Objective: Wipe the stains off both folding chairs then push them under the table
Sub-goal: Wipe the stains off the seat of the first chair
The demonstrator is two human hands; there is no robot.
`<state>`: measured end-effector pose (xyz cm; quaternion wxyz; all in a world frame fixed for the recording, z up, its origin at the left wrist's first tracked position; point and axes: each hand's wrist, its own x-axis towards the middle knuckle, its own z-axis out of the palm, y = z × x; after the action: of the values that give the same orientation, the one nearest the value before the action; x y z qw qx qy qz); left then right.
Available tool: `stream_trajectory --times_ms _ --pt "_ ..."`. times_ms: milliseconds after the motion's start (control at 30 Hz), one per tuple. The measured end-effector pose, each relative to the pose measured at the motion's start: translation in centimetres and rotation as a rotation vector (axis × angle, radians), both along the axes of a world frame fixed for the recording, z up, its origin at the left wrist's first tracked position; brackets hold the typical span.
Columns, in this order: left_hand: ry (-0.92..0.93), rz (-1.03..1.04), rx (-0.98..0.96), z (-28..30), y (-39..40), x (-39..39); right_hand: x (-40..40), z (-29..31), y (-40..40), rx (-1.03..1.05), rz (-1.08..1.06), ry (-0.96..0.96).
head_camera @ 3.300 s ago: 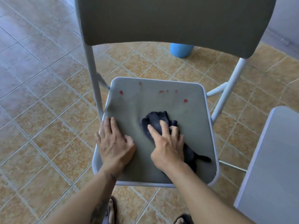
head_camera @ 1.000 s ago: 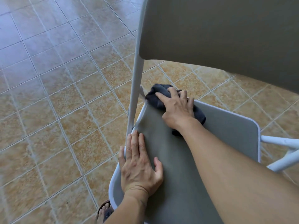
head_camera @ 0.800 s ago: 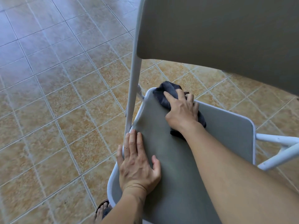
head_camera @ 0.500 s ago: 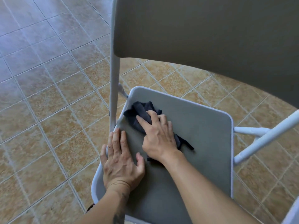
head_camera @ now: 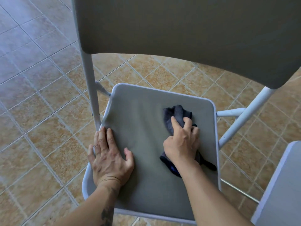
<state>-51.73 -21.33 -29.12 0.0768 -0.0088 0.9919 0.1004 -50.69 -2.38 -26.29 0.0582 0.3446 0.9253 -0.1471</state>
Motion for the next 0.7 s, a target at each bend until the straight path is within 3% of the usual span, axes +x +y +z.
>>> stream_trajectory --times_ms 167,267,333,533,700 --pt "-0.007 -0.005 -0.01 -0.2 -0.1 0.1 -2.1 -0.3 -6.7 -0.081 0.591 0.007" --pt "0.012 0.004 0.0 -0.2 0.0 0.0 -5.6 -1.2 -3.8 -0.023 0.691 -0.02" --pt "0.01 0.004 0.004 -0.1 0.1 0.1 -7.0 -1.5 -0.2 0.034 0.606 -0.024" --pt "0.007 0.003 -0.009 -0.1 0.1 0.1 -4.0 -1.4 10.0 0.172 0.089 -0.088" --pt "0.0 0.006 -0.008 0.0 0.1 0.1 -1.8 -1.1 7.5 0.172 -0.044 -0.104"
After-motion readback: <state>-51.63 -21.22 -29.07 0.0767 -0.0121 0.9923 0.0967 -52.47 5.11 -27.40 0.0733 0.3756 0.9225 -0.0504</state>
